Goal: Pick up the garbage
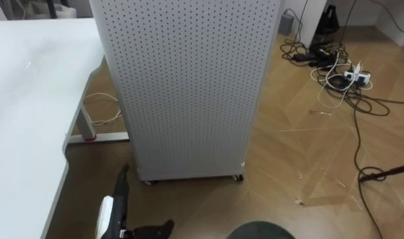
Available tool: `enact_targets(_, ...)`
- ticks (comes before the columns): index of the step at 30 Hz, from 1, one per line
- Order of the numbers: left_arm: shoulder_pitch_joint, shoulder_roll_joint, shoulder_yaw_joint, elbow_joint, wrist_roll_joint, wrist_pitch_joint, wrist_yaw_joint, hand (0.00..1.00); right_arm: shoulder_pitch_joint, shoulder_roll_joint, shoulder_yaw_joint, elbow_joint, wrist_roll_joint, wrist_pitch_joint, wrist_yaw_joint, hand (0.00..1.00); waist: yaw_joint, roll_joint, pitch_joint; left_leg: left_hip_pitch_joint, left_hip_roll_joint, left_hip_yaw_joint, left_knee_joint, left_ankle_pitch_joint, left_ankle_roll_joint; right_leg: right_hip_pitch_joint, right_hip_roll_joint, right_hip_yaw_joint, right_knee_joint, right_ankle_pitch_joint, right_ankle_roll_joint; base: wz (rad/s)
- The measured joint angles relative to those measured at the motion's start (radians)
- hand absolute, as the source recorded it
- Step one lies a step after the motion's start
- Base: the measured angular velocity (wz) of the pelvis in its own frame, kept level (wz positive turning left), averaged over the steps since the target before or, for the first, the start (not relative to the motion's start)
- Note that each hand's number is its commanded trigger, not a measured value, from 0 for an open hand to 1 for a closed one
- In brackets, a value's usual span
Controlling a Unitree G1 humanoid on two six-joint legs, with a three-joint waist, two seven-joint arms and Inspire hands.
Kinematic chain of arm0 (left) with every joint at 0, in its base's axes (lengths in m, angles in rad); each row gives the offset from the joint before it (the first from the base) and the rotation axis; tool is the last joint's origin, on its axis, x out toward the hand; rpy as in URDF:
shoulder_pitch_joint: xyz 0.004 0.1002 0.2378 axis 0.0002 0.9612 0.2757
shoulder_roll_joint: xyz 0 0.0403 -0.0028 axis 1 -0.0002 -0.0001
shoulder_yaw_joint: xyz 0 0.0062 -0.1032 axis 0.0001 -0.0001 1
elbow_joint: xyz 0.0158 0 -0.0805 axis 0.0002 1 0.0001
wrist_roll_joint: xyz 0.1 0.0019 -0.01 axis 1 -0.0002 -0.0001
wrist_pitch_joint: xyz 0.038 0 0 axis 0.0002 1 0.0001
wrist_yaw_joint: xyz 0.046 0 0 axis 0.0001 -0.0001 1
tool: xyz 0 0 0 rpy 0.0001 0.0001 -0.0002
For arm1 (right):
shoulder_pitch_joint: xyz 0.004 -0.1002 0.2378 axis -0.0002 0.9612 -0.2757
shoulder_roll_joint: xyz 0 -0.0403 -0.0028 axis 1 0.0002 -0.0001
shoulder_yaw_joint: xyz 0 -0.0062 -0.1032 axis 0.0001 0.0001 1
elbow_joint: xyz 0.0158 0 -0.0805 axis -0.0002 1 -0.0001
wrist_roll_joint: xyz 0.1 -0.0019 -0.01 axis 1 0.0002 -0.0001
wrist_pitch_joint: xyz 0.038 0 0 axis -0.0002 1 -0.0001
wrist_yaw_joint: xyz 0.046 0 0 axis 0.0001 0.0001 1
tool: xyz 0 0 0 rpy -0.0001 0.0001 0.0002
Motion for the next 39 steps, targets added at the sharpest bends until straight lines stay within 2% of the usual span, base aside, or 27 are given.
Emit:
enact_targets(4, 0.030, 0.005, 0.001, 0.036, 0.000, -0.003, -0.003, 0.00, 0.026, 0.003, -0.006, 0.010, -0.011, 0.000, 0.002, 1.00, 0.008, -0.001, 0.0004, 0.036, -0.002, -0.001, -0.010, -0.003, 0.000, 0.036, 0.000, 0.006, 0.000, -0.008, 0.003, 0.01)
enact_targets(6, 0.039, 0.006, 0.017, 0.127, -0.008, -0.001, -0.022, 0.00, 0.041, 0.005, -0.011, 0.036, -0.011, 0.000, 0.005, 1.00, 0.010, -0.001, -0.0026, 0.066, -0.003, 0.004, -0.025, -0.006, 0.000, 0.062, 0.001, 0.008, -0.004, -0.018, 0.005, -0.06)
enact_targets(10, 0.078, 0.016, 0.030, 0.187, -0.008, 0.003, -0.051, 0.00, 0.058, 0.010, -0.035, 0.061, -0.009, 0.000, 0.016, 1.00, 0.016, -0.002, -0.0046, 0.086, -0.004, 0.015, -0.024, -0.009, -0.001, 0.066, 0.001, 0.009, 0.003, -0.022, 0.005, -0.08)
enact_targets(14, 0.089, 0.021, 0.037, 0.290, -0.004, 0.025, -0.093, 0.00, 0.048, 0.015, -0.048, 0.111, -0.010, 0.000, 0.043, 1.00, 0.025, -0.001, -0.0053, 0.106, -0.002, 0.036, -0.037, -0.009, -0.001, 0.070, 0.005, 0.019, 0.004, -0.021, 0.005, -0.16)
enact_targets(17, 0.112, 0.018, 0.070, 0.373, -0.001, 0.035, -0.116, 0.00, 0.024, 0.022, -0.055, 0.174, -0.009, -0.001, 0.052, 1.00, 0.027, 0.002, -0.0110, 0.135, 0.002, 0.058, -0.054, -0.011, -0.005, 0.074, 0.014, 0.032, 0.003, -0.021, 0.004, -0.27)
enact_targets(21, 0.116, 0.017, 0.098, 0.472, -0.007, 0.052, -0.131, 0.00, 0.004, 0.032, -0.055, 0.231, 0.024, 0.000, 0.057, 1.00, 0.027, -0.001, -0.0099, 0.145, 0.004, 0.059, -0.058, -0.017, -0.006, 0.086, 0.020, 0.032, 0.004, -0.021, 0.004, -0.14)
enact_targets(27, 0.133, 0.017, 0.155, 0.486, -0.001, 0.068, -0.127, 0.00, -0.010, 0.036, -0.055, 0.253, 0.042, 0.000, 0.060, 1.00, 0.027, -0.011, -0.0071, 0.146, 0.006, 0.060, -0.062, -0.017, -0.006, 0.086, 0.021, 0.028, 0.003, -0.022, 0.003, 0.00)
enact_targets(31, 0.138, 0.016, 0.181, 0.486, -0.001, 0.080, -0.127, 0.00, -0.015, 0.038, -0.053, 0.253, 0.028, 0.000, 0.063, 1.00, 0.051, -0.013, -0.0042, 0.150, 0.018, 0.077, -0.048, -0.027, -0.015, 0.087, 0.026, 0.004, 0.008, -0.027, -0.006, -0.09)
enact_targets(34, 0.142, 0.011, 0.194, 0.485, -0.004, 0.091, -0.129, 0.00, -0.027, 0.040, -0.053, 0.251, 0.015, 0.002, 0.066, 1.00, 0.067, -0.008, -0.0002, 0.133, 0.044, 0.092, 0.022, -0.068, -0.031, 0.082, 0.036, -0.032, 0.042, -0.049, -0.026, -0.20)
enact_targets(35, 0.143, 0.010, 0.209, 0.485, -0.002, 0.094, -0.130, 0.00, -0.032, 0.041, -0.053, 0.250, 0.000, 0.001, 0.071, 1.00, 0.071, -0.008, -0.0010, 0.117, 0.057, 0.097, 0.071, -0.090, -0.041, 0.079, 0.038, -0.059, 0.065, -0.068, -0.037, -0.13)
enact_targets(36, 0.141, 0.010, 0.224, 0.484, -0.002, 0.099, -0.130, 0.00, -0.036, 0.041, -0.053, 0.250, -0.018, 0.001, 0.079, 1.00, 0.070, -0.010, -0.0026, 0.088, 0.066, 0.100, 0.140, -0.105, -0.060, 0.071, 0.039, -0.066, 0.083, -0.088, -0.046, -0.05)
enact_targets(37, 0.140, 0.012, 0.225, 0.484, -0.006, 0.103, -0.130, 0.00, -0.037, 0.041, -0.053, 0.250, -0.025, 0.001, 0.080, 1.00, 0.068, -0.013, -0.0030, 0.071, 0.073, 0.102, 0.186, -0.108, -0.065, 0.066, 0.040, -0.063, 0.089, -0.102, -0.055, 0.12)
enact_targets(38, 0.138, 0.015, 0.225, 0.484, -0.009, 0.113, -0.131, 0.00, -0.037, 0.040, -0.054, 0.250, -0.029, 0.001, 0.079, 1.00, 0.057, -0.015, -0.0028, 0.012, 0.093, 0.100, 0.324, -0.103, -0.068, 0.066, 0.046, -0.053, 0.094, -0.116, -0.067, 0.25)
enact_targets(39, 0.142, 0.015, 0.224, 0.485, -0.009, 0.116, -0.131, 0.00, -0.037, 0.037, -0.054, 0.250, -0.029, 0.001, 0.077, 1.00, 0.054, -0.011, -0.0007, -0.075, 0.117, 0.081, 0.492, -0.067, -0.058, 0.079, 0.059, -0.013, 0.097, -0.124, -0.082, 0.29)
